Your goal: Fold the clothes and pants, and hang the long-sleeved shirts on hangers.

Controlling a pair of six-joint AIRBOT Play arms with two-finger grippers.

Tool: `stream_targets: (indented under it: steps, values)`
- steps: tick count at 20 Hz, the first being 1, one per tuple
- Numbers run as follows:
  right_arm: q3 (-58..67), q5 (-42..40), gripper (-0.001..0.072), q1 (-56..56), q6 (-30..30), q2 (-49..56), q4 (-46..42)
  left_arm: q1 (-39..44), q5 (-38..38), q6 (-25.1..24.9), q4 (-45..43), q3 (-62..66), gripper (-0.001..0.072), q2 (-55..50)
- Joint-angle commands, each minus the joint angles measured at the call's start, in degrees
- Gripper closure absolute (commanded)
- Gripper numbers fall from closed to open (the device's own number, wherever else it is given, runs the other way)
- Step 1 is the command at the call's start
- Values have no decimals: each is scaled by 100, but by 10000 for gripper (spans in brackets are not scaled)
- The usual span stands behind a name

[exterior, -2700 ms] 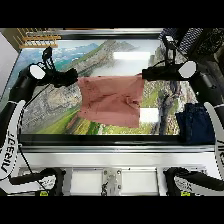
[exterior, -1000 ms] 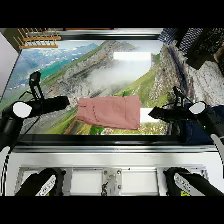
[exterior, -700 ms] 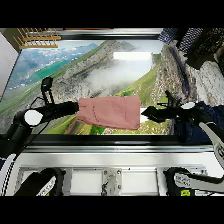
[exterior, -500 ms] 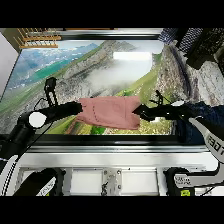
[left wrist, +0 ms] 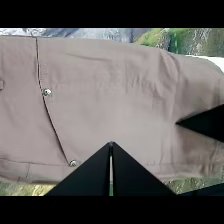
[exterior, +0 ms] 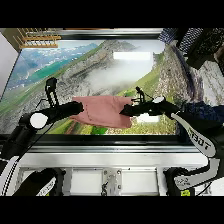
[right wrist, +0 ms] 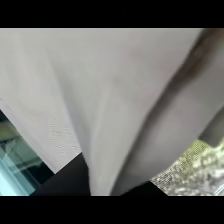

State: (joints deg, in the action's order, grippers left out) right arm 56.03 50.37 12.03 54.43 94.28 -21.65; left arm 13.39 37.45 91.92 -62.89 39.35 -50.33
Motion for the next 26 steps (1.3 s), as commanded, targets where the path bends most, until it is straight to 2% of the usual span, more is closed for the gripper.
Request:
stream_targets:
  steps: [1,3,5,9,13,17,22,24,26]
  values:
    - [339,-13,710,-472,894,-555,-1182,4,146,52,2,-2,701,2]
    - [468,55,710,-1224,1910,-1237,-2509,87,199,50,2,-2,701,2]
    - [492,160,710,-2131,2409,-1956,-3298,254,164,50,0,-2,701,2]
    - [490,437,710,-4074,2538,-3095,-3755,623,-52,52,0,-2,701,2]
    - [490,833,709,-5469,2575,-3630,-3788,750,-155,52,0,-2,701,2]
    - [490,1086,709,-6092,3060,-3882,-4404,745,-160,50,-7,-2,701,2]
    - [470,1759,708,-6142,3333,-3901,-5716,745,-160,50,-9,-2,701,2]
    - [431,1902,709,-6142,3740,-3901,-6485,745,-160,48,-11,-2,701,2]
    - [358,1963,708,-6144,3882,-3899,-7042,745,-160,48,-11,-2,700,2]
